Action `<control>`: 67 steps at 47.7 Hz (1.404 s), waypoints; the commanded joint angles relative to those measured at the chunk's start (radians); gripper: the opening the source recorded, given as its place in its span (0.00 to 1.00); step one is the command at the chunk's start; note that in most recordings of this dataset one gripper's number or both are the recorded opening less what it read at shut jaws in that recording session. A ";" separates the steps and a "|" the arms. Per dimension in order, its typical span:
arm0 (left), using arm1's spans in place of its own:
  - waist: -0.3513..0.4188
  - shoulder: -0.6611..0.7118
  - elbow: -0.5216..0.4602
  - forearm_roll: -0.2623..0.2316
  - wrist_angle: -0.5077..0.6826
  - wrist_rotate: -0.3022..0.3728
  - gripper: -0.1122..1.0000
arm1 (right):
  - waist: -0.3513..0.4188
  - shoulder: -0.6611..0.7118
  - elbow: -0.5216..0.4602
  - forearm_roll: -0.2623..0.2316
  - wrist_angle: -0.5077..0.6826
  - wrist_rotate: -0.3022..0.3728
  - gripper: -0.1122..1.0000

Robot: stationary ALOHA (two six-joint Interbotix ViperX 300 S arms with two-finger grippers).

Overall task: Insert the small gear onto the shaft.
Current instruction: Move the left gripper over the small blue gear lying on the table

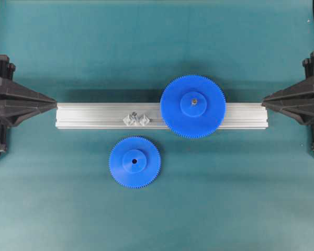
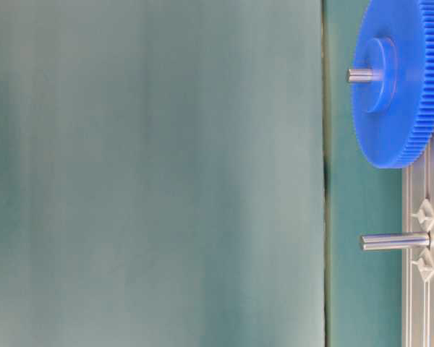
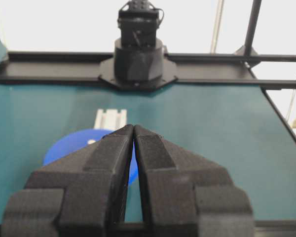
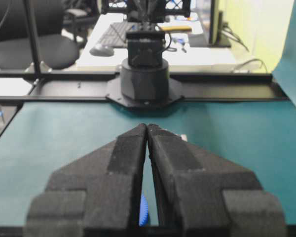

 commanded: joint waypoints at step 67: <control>-0.089 0.322 -0.224 0.014 0.354 -0.048 0.08 | -0.081 0.149 -0.109 0.025 0.364 0.028 0.11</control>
